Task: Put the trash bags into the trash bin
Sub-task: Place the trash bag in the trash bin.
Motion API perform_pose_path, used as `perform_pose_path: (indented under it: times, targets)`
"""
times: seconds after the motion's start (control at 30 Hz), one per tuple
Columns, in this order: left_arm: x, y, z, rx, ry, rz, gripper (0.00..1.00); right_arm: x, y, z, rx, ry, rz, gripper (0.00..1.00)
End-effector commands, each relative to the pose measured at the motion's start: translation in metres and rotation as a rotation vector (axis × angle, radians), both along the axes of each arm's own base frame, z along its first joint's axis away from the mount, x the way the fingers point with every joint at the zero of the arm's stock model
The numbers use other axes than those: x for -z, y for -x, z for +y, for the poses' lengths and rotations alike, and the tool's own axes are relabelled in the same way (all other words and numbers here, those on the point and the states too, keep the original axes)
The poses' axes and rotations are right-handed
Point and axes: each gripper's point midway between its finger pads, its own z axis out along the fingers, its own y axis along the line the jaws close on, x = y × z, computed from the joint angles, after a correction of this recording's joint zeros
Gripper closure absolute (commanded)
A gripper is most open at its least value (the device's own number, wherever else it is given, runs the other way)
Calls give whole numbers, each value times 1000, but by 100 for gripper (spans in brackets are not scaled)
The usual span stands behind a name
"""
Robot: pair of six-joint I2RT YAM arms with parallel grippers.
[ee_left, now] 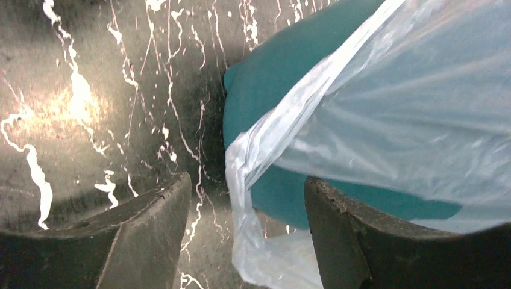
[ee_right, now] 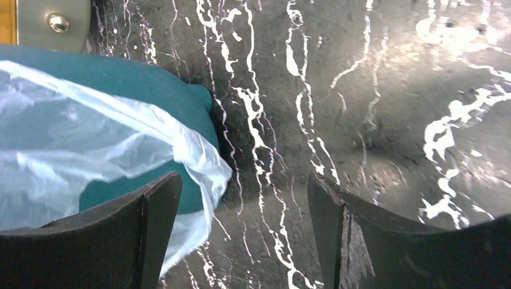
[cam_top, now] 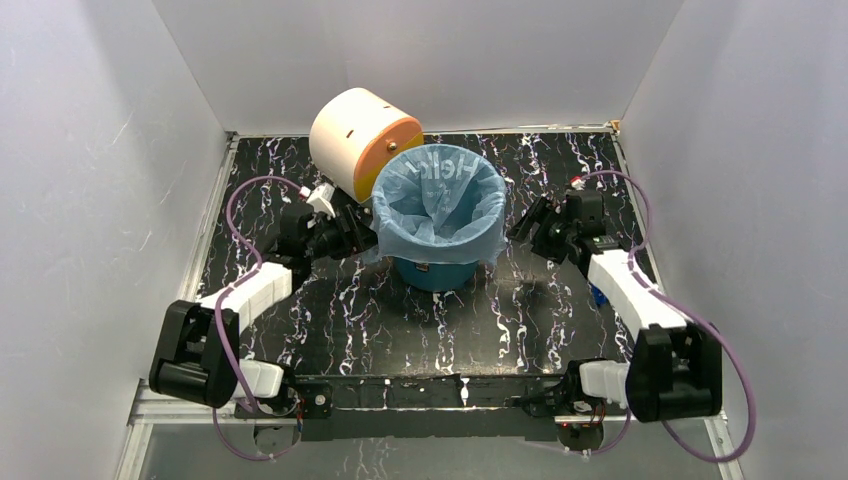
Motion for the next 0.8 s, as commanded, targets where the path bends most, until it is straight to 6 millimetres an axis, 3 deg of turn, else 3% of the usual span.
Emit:
perform_pose_path:
  times: [0.0, 0.17, 0.3, 0.43, 0.63, 0.77]
  targets:
    - [-16, -17, -6, 20, 7, -11, 36, -7, -22, 29, -86, -140, 18, 16]
    - [10, -11, -1, 4, -22, 48, 44, 16, -14, 66, -282, -314, 160, 21]
    - [34, 2, 2, -19, -7, 83, 49, 46, -9, 55, -207, -258, 260, 22]
    - [30, 4, 1, -24, 19, 61, 48, 28, -10, 52, -220, -239, 218, 22]
    - [13, -2, -1, 10, -5, 31, 42, 6, -16, 25, -72, -158, 103, 19]
    - [5, -4, -2, 18, 1, 10, 39, -11, -9, 46, -166, -306, 44, 19]
